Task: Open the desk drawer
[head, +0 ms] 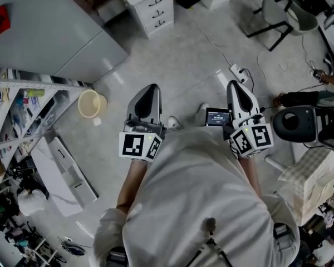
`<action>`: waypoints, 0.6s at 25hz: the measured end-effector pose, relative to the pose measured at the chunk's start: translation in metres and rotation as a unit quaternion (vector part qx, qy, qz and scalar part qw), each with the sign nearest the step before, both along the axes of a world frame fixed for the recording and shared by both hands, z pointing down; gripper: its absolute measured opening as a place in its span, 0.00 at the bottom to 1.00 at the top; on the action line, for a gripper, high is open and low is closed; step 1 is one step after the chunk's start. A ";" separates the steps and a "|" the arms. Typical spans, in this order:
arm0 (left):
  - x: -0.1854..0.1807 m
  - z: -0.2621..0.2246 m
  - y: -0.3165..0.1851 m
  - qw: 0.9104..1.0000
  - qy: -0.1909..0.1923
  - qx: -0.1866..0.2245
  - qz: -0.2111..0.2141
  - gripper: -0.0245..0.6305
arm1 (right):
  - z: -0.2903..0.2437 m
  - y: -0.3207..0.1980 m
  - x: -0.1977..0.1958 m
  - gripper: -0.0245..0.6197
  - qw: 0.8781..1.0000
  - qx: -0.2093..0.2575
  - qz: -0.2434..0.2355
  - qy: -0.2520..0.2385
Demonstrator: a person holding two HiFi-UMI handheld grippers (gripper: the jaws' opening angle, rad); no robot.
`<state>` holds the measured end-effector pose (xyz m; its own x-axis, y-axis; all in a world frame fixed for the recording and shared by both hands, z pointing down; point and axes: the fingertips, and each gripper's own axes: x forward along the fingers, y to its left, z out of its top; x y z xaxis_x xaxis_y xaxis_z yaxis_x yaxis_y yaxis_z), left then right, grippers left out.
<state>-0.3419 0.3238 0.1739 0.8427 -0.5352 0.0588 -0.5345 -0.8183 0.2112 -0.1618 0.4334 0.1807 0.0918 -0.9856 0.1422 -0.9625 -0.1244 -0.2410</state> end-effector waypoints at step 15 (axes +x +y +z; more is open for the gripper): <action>0.129 -0.002 -0.065 0.996 -0.006 0.000 -0.092 0.05 | 0.009 -0.100 0.134 0.08 0.994 -0.012 -0.111 0.012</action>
